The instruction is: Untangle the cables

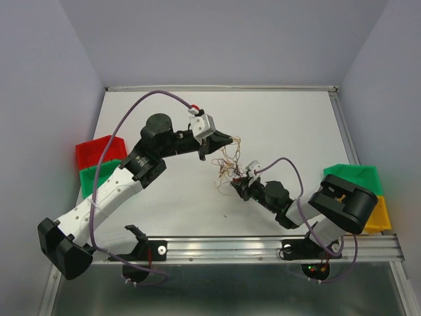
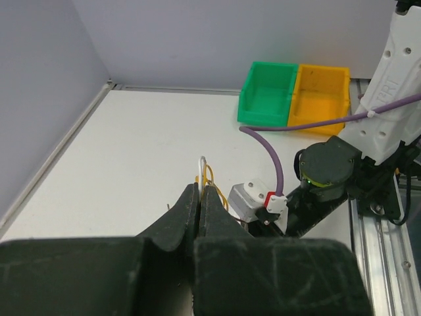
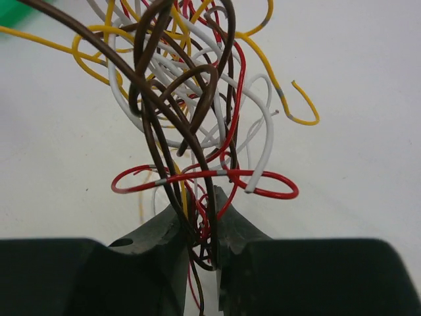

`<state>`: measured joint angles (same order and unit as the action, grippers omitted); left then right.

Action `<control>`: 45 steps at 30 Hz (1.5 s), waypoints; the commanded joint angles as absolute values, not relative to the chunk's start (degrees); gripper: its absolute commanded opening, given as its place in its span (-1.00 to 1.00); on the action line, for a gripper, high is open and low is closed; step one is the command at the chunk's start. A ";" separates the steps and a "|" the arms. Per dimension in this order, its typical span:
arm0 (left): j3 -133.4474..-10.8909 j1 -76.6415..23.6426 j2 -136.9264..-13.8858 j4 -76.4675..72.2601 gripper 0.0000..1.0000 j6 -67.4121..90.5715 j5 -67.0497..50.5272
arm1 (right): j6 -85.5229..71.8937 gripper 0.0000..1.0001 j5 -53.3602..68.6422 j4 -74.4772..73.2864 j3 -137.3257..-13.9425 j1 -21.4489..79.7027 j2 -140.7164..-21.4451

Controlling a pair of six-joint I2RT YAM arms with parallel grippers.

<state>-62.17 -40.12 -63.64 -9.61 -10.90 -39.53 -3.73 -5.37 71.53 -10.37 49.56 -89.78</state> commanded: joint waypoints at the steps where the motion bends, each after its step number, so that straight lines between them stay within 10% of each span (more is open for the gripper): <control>1: -62.05 -40.34 -62.32 -13.45 -1.00 -10.11 -35.98 | -4.39 -0.66 -6.75 103.97 -11.69 49.75 -88.95; 10: -57.14 -36.06 -51.60 -21.26 -1.00 -9.49 9.61 | -4.83 -0.99 -42.10 82.73 -9.76 49.75 -72.21; 17: -54.24 -20.76 -46.94 -23.37 -1.00 -8.78 13.09 | 1.75 -0.99 -70.01 66.47 -1.41 49.75 -43.99; 25: -54.58 -1.87 -49.83 -25.23 -1.00 -5.02 6.10 | -6.94 -0.99 -67.67 35.09 0.71 49.75 -8.20; 37: -52.92 -0.44 -52.91 -25.65 -1.00 -5.18 -5.94 | -12.13 -0.78 -71.64 31.03 -6.85 49.75 -26.80; 40: -50.45 -0.70 -52.82 -27.68 -1.00 -4.14 -21.15 | -12.92 -0.99 -64.62 30.94 -7.91 49.66 -29.26; 45: -55.54 -1.76 -56.07 -22.42 -1.00 -5.10 -2.59 | -13.97 -0.76 -73.62 30.59 -7.91 49.75 -29.97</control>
